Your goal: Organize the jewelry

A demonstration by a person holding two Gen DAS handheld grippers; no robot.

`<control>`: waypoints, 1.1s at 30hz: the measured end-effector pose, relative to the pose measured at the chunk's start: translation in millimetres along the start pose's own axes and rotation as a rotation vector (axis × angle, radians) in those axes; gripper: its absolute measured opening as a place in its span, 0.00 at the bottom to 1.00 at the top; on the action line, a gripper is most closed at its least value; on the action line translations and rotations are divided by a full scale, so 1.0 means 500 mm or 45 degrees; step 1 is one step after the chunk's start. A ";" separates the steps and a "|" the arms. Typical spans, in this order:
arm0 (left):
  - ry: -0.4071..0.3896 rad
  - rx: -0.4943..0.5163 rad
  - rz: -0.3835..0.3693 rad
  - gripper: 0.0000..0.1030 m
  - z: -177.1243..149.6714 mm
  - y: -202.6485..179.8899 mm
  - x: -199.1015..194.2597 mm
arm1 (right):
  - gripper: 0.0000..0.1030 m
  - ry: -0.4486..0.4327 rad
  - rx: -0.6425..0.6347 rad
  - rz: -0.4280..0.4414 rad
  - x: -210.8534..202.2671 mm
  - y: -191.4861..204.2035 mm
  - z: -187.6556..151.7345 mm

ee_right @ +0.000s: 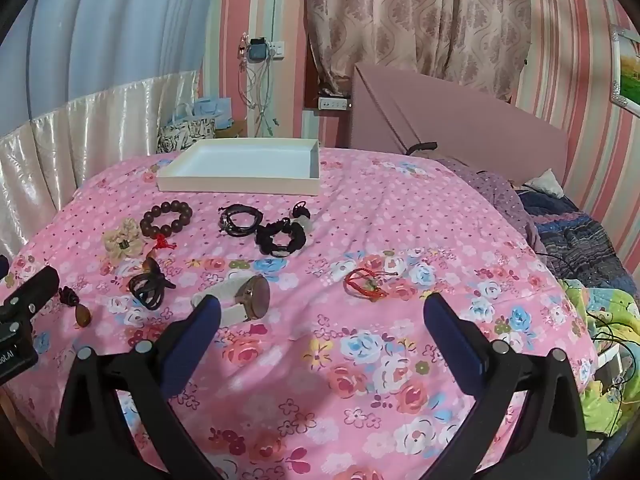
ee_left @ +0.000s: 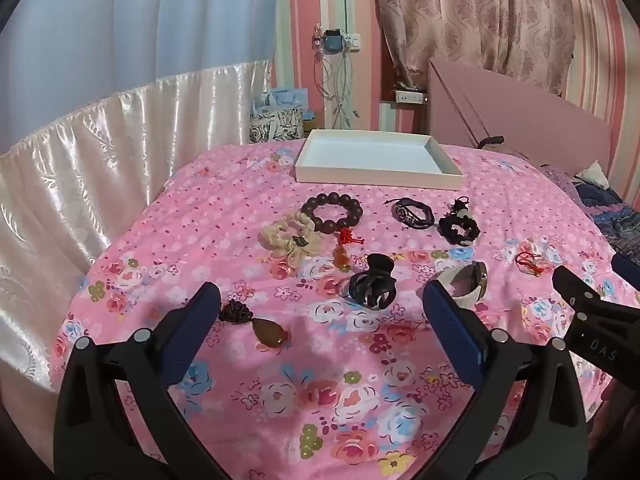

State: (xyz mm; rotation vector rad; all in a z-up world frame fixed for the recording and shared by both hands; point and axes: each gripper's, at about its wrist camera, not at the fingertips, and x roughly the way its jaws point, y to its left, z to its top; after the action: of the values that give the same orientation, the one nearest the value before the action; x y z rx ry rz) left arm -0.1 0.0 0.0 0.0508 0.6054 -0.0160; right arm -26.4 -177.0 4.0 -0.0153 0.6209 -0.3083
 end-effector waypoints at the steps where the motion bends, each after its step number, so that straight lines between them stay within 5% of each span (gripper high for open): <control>1: 0.019 0.004 0.000 0.97 0.000 -0.001 0.002 | 0.98 -0.004 0.005 0.002 0.000 0.000 0.000; 33: 0.012 0.004 0.014 0.97 -0.009 -0.008 0.015 | 0.98 -0.018 0.003 -0.007 -0.002 -0.003 0.001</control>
State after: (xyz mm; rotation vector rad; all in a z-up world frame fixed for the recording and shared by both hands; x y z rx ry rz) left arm 3.3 -3.5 -8.0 0.0574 0.6143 -0.0062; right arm -27.3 -178.1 5.0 -0.0167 0.6062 -0.3144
